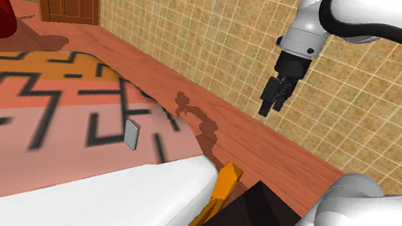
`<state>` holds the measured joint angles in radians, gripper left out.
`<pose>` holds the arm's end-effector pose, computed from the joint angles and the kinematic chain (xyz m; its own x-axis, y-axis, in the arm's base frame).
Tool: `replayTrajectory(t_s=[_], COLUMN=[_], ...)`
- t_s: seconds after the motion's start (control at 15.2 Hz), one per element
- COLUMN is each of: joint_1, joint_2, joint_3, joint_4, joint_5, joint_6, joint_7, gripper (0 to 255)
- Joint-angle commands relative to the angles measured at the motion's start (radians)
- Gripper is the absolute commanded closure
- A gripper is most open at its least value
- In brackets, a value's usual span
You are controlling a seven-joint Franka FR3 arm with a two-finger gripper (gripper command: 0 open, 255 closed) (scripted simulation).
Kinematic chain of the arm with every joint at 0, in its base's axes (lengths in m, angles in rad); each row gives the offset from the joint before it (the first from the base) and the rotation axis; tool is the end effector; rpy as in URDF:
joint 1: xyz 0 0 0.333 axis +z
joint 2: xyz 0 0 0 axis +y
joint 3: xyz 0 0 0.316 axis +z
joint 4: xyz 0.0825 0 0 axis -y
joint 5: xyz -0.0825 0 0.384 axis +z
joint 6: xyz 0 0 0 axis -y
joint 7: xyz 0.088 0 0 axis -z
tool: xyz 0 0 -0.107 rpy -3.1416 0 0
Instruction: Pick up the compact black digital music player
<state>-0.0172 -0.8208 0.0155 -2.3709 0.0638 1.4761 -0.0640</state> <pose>0.2872 0.0083 0.5861 0.9956 0.0624 -0.0704 0.0585 -0.9967 -0.0570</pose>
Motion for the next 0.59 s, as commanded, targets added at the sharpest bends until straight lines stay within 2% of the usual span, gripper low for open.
replayTrajectory(t_s=[0.0,0.53], joint_1=[0.000,0.038], joint_2=[0.000,0.279], joint_3=[0.000,0.102], joint_4=[0.000,0.105], joint_5=[0.000,0.048], joint_6=[0.000,0.152], joint_7=[0.000,0.071], gripper=[0,0])
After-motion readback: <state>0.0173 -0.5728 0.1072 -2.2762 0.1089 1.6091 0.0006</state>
